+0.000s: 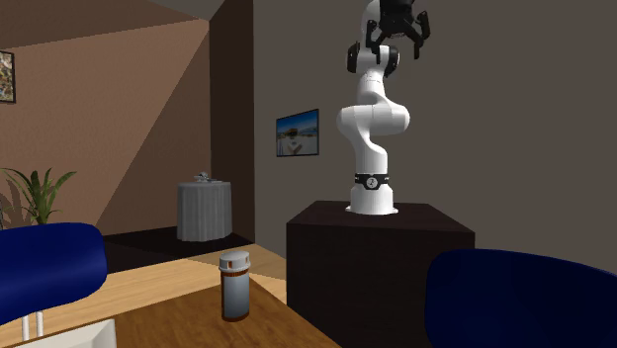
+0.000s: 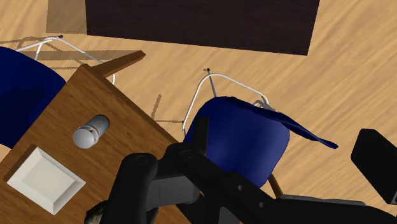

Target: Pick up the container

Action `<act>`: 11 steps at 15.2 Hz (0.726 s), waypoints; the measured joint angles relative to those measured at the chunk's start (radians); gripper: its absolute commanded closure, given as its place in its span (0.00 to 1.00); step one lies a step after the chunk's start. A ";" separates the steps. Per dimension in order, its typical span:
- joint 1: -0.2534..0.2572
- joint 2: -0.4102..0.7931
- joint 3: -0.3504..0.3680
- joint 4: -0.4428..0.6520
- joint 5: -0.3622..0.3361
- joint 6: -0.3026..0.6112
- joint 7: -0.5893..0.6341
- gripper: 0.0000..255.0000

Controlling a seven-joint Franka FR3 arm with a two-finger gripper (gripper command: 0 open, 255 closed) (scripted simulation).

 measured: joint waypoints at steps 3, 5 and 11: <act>-0.005 0.007 -0.011 -0.030 -0.010 0.037 -0.018 0.00; -0.014 0.015 -0.033 -0.070 -0.027 0.085 -0.047 0.00; -0.049 0.085 -0.109 -0.177 -0.086 0.269 -0.147 0.00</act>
